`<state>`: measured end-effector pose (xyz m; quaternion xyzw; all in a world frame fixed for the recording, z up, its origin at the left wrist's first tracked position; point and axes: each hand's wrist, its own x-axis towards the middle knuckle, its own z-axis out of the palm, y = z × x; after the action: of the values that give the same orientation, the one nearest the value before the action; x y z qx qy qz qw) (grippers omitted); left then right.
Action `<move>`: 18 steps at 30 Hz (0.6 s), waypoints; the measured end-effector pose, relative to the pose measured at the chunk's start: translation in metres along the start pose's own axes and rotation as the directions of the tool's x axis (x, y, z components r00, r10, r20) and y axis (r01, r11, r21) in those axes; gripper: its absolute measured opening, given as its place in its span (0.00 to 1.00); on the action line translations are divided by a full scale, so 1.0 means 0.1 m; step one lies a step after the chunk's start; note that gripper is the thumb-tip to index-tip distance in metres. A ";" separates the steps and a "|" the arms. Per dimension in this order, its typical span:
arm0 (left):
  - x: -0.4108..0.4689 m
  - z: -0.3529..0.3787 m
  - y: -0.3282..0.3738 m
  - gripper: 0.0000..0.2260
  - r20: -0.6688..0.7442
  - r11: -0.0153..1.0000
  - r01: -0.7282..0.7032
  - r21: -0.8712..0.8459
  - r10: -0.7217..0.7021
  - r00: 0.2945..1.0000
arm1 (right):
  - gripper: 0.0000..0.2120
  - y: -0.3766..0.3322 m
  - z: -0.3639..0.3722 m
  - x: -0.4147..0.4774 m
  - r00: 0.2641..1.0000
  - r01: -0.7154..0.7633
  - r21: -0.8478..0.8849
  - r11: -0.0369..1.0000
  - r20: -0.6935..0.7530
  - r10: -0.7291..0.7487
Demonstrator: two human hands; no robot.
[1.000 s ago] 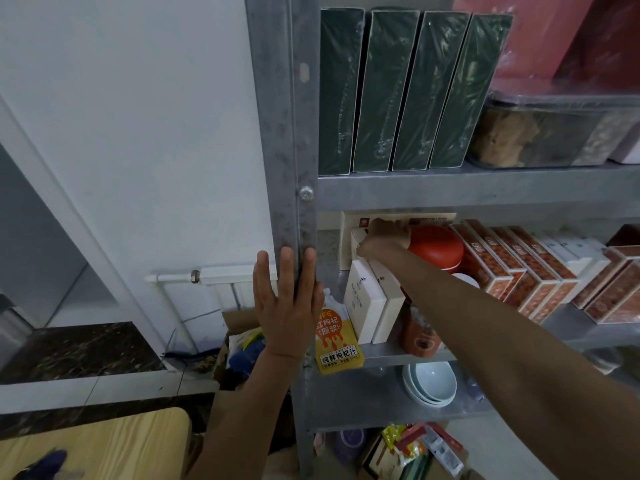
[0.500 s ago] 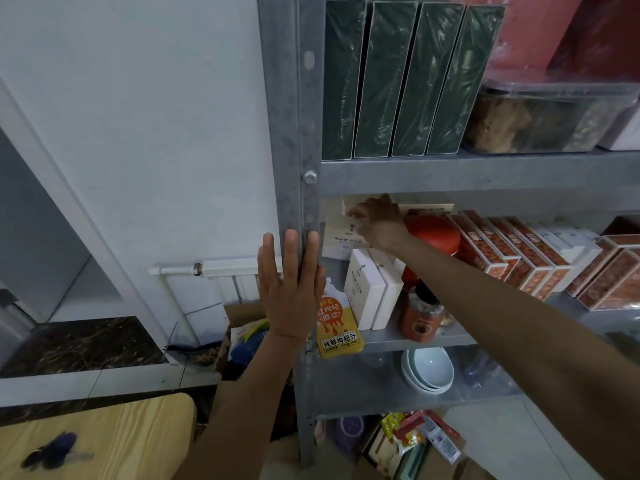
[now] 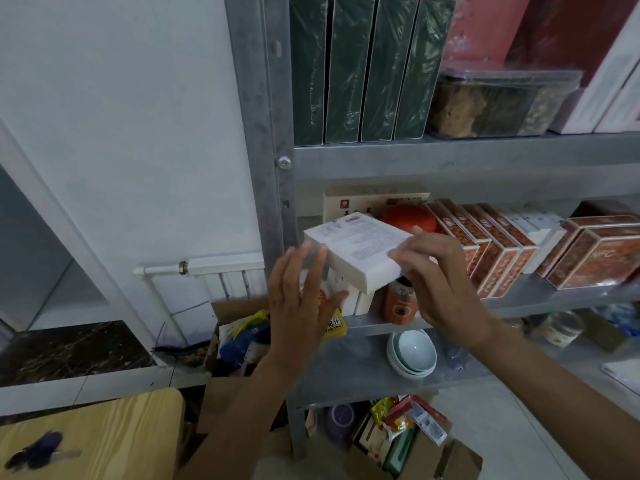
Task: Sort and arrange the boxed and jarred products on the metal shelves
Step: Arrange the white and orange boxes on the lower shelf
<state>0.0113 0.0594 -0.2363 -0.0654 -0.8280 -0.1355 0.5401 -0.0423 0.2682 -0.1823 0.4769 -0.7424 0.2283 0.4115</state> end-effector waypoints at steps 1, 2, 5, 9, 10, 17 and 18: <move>0.02 -0.02 0.04 0.23 0.016 0.999 -0.008 -0.044 0.009 1.000 | 0.13 -0.03 -0.04 -0.02 0.999 0.045 -0.013 0.999 -0.012 -0.045; 0.04 -0.05 0.08 0.21 0.032 0.996 -0.019 -0.086 0.021 0.999 | 0.13 -0.06 -0.08 -0.01 0.998 0.056 -0.008 0.998 -0.017 -0.056; 0.12 -0.20 0.18 0.16 0.162 0.937 0.102 -0.333 -0.050 0.986 | 0.13 -0.16 -0.17 0.01 1.000 -0.009 0.066 0.998 -0.021 0.011; 0.26 -0.42 0.20 0.15 0.486 0.733 0.502 -0.460 -0.265 0.833 | 0.17 -0.23 -0.33 0.12 0.922 -0.387 0.390 0.836 0.178 0.344; 0.29 -0.45 0.19 0.16 0.580 0.653 0.583 -0.483 -0.260 0.772 | 0.17 -0.24 -0.40 0.18 0.831 -0.555 0.518 0.650 0.310 0.462; 0.22 -0.41 0.33 0.16 0.749 0.532 0.748 -0.396 -0.284 0.598 | 0.10 -0.18 -0.33 0.15 0.425 -0.829 0.546 0.117 0.481 0.767; 0.17 -0.41 0.36 0.22 0.731 0.600 0.715 -0.359 -0.295 0.615 | 0.09 -0.18 -0.30 0.14 0.382 -0.829 0.552 0.090 0.442 0.811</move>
<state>0.0494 0.0810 -0.1992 -0.0259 -0.8392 -0.5285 0.1255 -0.0172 0.2747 -0.1555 0.0996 -0.7303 0.6757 -0.0141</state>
